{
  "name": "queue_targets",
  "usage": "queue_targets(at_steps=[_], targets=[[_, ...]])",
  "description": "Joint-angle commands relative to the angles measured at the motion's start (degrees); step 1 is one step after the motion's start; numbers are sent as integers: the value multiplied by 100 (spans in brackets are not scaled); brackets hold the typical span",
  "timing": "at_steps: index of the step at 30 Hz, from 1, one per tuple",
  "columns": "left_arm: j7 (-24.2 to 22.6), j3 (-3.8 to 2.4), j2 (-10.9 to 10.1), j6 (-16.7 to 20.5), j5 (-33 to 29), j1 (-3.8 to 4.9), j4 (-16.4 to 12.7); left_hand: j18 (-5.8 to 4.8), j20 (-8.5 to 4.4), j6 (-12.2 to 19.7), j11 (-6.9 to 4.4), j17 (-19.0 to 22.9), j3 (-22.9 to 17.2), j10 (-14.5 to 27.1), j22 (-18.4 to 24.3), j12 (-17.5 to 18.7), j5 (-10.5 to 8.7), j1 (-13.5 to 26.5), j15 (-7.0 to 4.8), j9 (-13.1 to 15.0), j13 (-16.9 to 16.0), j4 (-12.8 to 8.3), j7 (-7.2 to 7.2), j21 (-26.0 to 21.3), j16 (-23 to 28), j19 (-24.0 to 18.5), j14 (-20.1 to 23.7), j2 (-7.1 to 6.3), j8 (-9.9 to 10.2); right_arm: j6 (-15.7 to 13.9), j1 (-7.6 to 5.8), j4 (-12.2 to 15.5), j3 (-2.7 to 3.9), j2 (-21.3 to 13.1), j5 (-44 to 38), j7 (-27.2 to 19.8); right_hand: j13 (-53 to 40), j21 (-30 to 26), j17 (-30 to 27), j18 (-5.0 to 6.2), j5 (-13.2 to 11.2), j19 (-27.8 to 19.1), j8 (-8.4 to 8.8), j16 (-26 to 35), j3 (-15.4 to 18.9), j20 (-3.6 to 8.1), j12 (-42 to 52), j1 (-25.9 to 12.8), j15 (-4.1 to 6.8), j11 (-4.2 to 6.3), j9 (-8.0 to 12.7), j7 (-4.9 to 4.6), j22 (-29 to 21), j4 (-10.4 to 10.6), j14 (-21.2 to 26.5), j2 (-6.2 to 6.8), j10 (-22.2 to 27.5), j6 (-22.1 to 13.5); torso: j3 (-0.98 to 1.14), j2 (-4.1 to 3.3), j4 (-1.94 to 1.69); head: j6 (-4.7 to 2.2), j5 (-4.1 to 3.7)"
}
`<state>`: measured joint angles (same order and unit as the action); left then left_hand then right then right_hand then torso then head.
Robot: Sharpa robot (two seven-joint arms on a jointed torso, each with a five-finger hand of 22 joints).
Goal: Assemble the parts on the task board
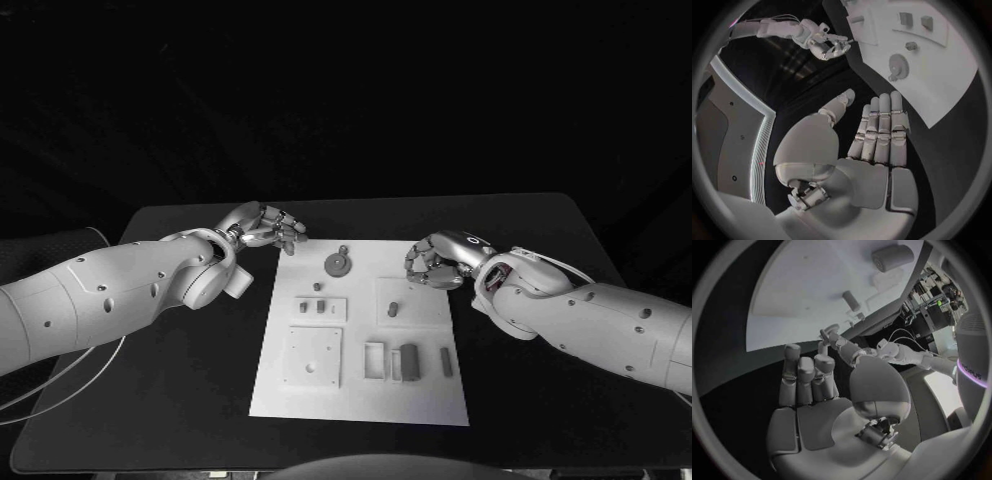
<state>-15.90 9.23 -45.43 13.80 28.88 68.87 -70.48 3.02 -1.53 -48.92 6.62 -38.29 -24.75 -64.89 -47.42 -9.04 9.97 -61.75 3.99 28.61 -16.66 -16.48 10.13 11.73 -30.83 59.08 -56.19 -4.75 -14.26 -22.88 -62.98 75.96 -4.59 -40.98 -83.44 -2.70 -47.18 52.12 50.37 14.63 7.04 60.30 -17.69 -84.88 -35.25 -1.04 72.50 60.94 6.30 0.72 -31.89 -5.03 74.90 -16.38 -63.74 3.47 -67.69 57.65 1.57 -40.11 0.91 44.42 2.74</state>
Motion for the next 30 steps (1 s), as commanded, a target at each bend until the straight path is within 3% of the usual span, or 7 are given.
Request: queue_targets(at_steps=[1, 8, 14, 21, 28, 30], targets=[[-49, -4, 12, 38, -43, 4, 28, 84, 4, 7, 6, -9, 28, -44, 6, 23, -13, -37, 19, -5, 7, -3, 44, -19, 32, 22, -2, 14, -33, 100, -38, 259, 23, -23, 55, -14, 6, 21, -9, 37, -24, 27, -17, 13, 24, 19, -33, -54, 43, 40, -8, -25, 95, 6, 12, -17, -7, 73, 1, 11, 13, -9, 36], [-60, -4, 49, 135, -142, 4, 132, 84, 4, 7, 6, -13, 29, -45, 6, 25, -13, -39, 19, -6, 8, -4, 44, -20, 36, 22, -3, 13, -33, 162, -57, 615, 27, 143, 56, -24, 6, 21, -9, 37, -25, 28, -17, 14, 23, 19, -34, -59, 44, 41, -8, -24, 94, 8, 12, -19, -7, 75, -14, 20, -2, -27, 116], [-47, -5, 38, 206, -323, 6, 153, 84, 4, 3, 6, -20, 32, -48, 5, 26, -13, -40, 19, -7, 8, -4, 43, -22, 40, 23, -5, 11, -36, 274, -55, 702, 21, 526, 54, -61, 5, 20, -10, 37, -24, 28, -12, 16, 20, 20, -36, -66, 47, 42, -7, -23, 93, 9, 13, -29, -6, 74, -13, 32, -14, -18, 253], [-48, -5, 73, 327, -549, 20, 231, 84, 4, -4, 4, -30, 35, -54, 5, 28, -13, -40, 19, -8, 7, -3, 41, -24, 48, 25, -8, 7, -41, 380, -44, 611, -124, 995, 46, -118, 3, 16, -11, 37, -21, 26, -2, 20, 16, 20, -40, -79, 50, 41, -3, -25, 90, 8, 17, -49, 0, 65, -20, 41, -22, -9, 361], [-46, -5, 138, 346, -562, 45, 247, 83, 5, -10, 1, -39, 39, -63, 5, 28, -12, -40, 20, -9, 6, -2, 38, -30, 60, 23, -6, 3, -46, 462, 96, 458, -216, 1291, 12, -139, -1, 13, -11, 37, -17, 25, 9, 22, 15, 21, -41, -90, 52, 39, 0, -28, 89, 4, 20, -62, 5, 54, -33, 21, -16, 2, 428], [-42, -5, 155, 345, -562, 53, 246, 82, 5, -10, 1, -41, 39, -63, 6, 29, -12, -40, 21, -9, 6, -2, 38, -31, 62, 22, -5, 3, -46, 500, 128, 426, -277, 1346, -2, -139, -1, 12, -11, 37, -16, 24, 11, 22, 15, 21, -42, -92, 52, 38, 1, -28, 89, 3, 21, -64, 6, 52, -31, 18, -15, 21, 448]])
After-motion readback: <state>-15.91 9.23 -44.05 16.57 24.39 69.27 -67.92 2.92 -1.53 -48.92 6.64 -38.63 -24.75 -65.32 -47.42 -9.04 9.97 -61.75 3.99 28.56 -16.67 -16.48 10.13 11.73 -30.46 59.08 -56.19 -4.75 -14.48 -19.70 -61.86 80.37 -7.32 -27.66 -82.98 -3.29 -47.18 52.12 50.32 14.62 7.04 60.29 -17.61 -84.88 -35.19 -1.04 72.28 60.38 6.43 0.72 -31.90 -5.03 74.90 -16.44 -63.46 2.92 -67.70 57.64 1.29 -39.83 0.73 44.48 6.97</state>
